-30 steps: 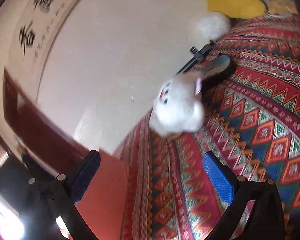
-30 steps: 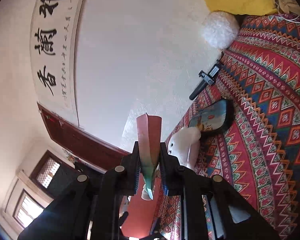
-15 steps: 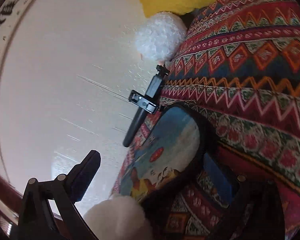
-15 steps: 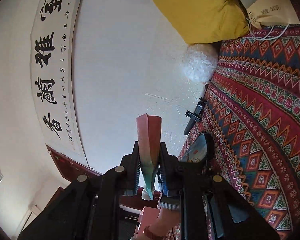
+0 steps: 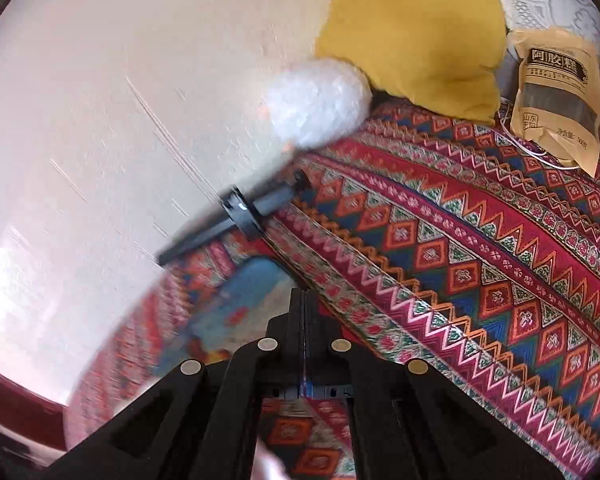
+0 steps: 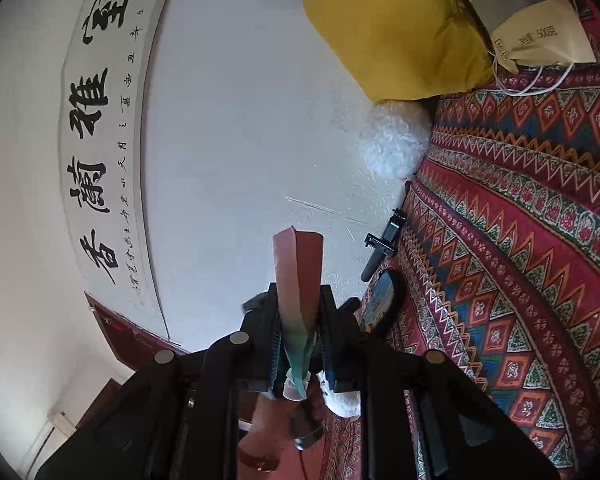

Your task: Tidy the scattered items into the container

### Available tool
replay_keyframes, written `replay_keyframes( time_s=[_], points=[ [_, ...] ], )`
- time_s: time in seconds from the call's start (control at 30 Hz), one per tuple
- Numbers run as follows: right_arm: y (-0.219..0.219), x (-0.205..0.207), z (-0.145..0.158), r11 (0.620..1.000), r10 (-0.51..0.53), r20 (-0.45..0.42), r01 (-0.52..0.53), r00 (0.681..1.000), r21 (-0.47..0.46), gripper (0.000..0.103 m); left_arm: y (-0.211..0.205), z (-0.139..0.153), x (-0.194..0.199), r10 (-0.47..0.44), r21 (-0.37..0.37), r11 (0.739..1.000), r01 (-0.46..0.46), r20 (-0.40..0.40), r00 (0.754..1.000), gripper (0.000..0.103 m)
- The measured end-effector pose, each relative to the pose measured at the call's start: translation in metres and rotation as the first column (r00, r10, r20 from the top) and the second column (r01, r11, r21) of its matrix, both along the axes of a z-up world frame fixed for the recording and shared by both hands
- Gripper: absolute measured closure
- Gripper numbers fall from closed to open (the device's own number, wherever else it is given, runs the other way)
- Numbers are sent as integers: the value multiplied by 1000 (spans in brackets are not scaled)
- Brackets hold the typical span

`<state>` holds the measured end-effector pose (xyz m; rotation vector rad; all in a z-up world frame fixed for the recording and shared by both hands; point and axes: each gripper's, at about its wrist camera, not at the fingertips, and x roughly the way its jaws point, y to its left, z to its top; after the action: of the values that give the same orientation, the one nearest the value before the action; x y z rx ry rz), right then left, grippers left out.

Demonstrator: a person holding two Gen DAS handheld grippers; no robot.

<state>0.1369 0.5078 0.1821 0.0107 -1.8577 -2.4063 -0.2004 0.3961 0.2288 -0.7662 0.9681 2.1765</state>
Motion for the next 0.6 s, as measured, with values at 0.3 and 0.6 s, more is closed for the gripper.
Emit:
replay_keyframes(
  time_s=[0.3,0.6],
  points=[
    [-20,-23,6,996,73,44,-75,996,42,87,-60,-19,-190,585,-86,810,-579,74,808,19],
    [-20,-38,7,990,88,87,-97,992,100,87,-91,-90,-203,390,-190,914,-357,652,651,31]
  ],
)
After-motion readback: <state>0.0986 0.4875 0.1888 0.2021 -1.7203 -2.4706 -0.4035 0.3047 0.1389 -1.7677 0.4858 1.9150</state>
